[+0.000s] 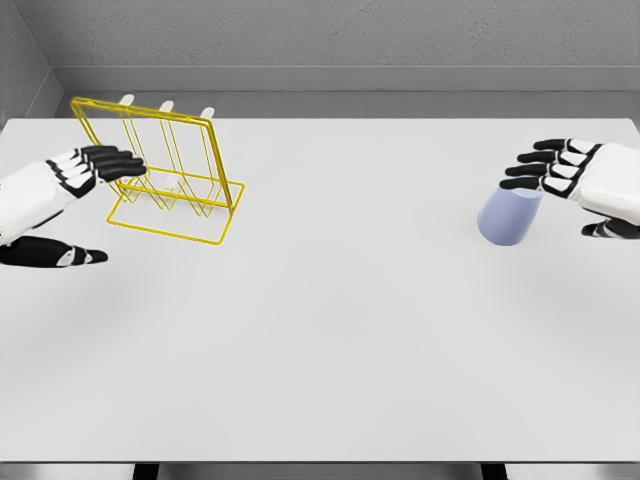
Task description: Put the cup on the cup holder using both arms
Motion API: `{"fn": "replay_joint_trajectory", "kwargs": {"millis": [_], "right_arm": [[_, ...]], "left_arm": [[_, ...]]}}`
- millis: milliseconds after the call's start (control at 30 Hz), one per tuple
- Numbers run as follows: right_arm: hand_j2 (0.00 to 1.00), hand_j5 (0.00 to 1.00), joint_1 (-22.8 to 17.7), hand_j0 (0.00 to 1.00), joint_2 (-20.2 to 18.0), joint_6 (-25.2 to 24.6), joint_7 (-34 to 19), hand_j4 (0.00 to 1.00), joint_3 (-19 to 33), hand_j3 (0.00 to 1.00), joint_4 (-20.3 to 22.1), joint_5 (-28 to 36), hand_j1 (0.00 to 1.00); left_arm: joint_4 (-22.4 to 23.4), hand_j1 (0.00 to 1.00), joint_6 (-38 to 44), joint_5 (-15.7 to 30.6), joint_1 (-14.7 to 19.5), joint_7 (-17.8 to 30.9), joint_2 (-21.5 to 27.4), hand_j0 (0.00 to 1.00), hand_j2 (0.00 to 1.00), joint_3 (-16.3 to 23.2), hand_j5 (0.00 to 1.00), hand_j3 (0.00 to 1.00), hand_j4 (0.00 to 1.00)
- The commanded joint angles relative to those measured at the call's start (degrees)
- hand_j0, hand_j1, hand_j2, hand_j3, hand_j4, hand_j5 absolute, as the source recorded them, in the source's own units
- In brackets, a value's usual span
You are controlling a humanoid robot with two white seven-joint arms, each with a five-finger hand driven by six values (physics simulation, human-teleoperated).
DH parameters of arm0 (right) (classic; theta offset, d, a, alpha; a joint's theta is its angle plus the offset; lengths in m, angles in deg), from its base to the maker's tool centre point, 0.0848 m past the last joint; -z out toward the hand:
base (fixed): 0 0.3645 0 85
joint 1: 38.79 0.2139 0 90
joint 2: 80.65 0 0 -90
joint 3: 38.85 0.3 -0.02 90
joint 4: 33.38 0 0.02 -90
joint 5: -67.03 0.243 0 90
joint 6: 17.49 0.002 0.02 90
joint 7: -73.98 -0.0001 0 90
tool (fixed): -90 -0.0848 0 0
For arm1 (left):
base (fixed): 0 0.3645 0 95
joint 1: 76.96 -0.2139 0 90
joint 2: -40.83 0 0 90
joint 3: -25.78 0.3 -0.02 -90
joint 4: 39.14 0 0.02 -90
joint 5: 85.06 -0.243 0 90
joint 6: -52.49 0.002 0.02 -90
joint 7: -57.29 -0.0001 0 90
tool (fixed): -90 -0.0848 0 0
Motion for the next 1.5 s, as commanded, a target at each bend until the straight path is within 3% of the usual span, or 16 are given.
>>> {"fn": "replay_joint_trajectory", "kwargs": {"millis": [0, 133, 267, 367, 400, 467, 500, 600, 700, 800, 967, 1067, 1267, 1467], "right_arm": [[1.0, 1.0, -0.1, 1.0, 0.0, 0.0, 0.0, 1.0, -0.1, 1.0, 0.0, 0.3, 1.0], [1.0, 1.0, 0.0, 1.0, 0.0, 0.0, 0.0, 1.0, -0.2, 1.0, 0.0, 0.3, 1.0], [1.0, 1.0, 0.0, 1.0, 0.2, 0.0, 0.7, 1.0, -0.4, 1.0, -0.1, 0.8, 1.0], [1.0, 1.0, 2.5, 1.0, -0.1, 0.0, -0.1, 1.0, -0.1, 1.0, -2.7, 4.6, 1.0], [1.0, 1.0, 4.7, 1.0, -0.1, 0.0, -1.9, 1.0, 0.0, 1.0, -6.3, 4.9, 1.0], [1.0, 1.0, 9.3, 1.0, 4.8, 0.0, -14.3, 1.0, 0.0, 1.0, -10.3, 5.2, 1.0], [1.0, 1.0, 10.8, 1.0, 6.7, 0.0, -17.8, 1.0, -0.3, 1.0, -11.4, 5.2, 1.0], [1.0, 1.0, 13.6, 1.0, 10.6, 0.0, -25.9, 1.0, -0.5, 1.0, -12.8, 5.0, 1.0], [1.0, 1.0, 15.9, 1.0, 15.1, 0.0, -29.8, 1.0, -1.4, 1.0, -15.9, 4.2, 1.0], [1.0, 1.0, 19.2, 1.0, 18.6, 0.0, -30.1, 1.0, -3.7, 1.0, -19.5, 2.5, 1.0], [1.0, 1.0, 20.0, 1.0, 24.1, 0.0, -30.1, 1.0, -4.0, 1.0, -25.0, -3.2, 1.0], [1.0, 1.0, 20.8, 1.0, 25.7, 0.0, -30.1, 1.0, -5.7, 1.0, -28.6, -5.7, 1.0], [1.0, 1.0, 21.0, 1.0, 28.6, 0.0, -30.1, 1.0, -6.8, 1.0, -33.0, -9.6, 1.0], [1.0, 1.0, 21.8, 1.0, 29.6, 0.0, -30.1, 1.0, -6.8, 1.0, -33.8, -10.3, 1.0]], "left_arm": [[0.1, 1.0, 0.0, -1.3, 0.1, 0.0, -0.4, 1.0, 1.0, 0.1, 1.0, 1.0, 1.0], [0.1, 1.0, 0.0, -1.2, 0.1, 0.0, -3.3, 1.0, 1.0, 0.1, 1.0, 1.0, 1.0], [0.2, 1.0, 0.0, -1.1, 0.1, 0.0, -3.2, 1.0, 1.0, 0.1, 1.0, 1.0, 1.0], [0.0, 1.0, 0.0, -1.0, 0.2, 0.0, -3.4, 1.0, 1.0, 0.2, 1.0, 1.0, 1.0], [0.0, 1.0, 0.0, -1.0, 0.2, 0.0, -3.4, 1.0, 1.0, 0.2, 1.0, 1.0, 1.0], [0.0, 1.0, 0.0, -1.0, 0.0, 0.0, -3.4, 1.0, 1.0, 0.3, 1.0, 1.0, 1.0], [0.0, 1.0, 0.0, -1.2, -0.1, 0.0, -3.8, 1.0, 1.0, 0.7, 1.0, 1.0, 1.0], [0.0, 1.0, 0.0, -0.9, 0.0, -0.3, -7.2, 1.0, 1.0, 3.8, 1.0, 1.0, 1.0], [0.0, 1.0, 0.0, -0.8, 0.1, -0.4, -9.7, 1.0, 1.0, 7.5, 1.0, 1.0, 1.0], [0.2, 1.0, 0.0, 0.9, 0.1, -0.5, -11.7, 1.0, 1.0, 10.3, 1.0, 1.0, 1.0], [0.4, 1.0, 0.0, 13.8, 0.2, -0.5, -10.9, 1.0, 1.0, 16.1, 1.0, 1.0, 1.0], [0.4, 1.0, 0.0, 14.7, 0.5, -0.4, -10.3, 1.0, 1.0, 19.7, 1.0, 1.0, 1.0], [0.0, 1.0, 0.0, 16.7, 1.0, -0.2, -8.4, 1.0, 1.0, 22.3, 1.0, 1.0, 1.0], [0.2, 1.0, 0.0, 22.1, 1.9, 2.7, -9.2, 1.0, 1.0, 24.9, 1.0, 1.0, 1.0]]}}
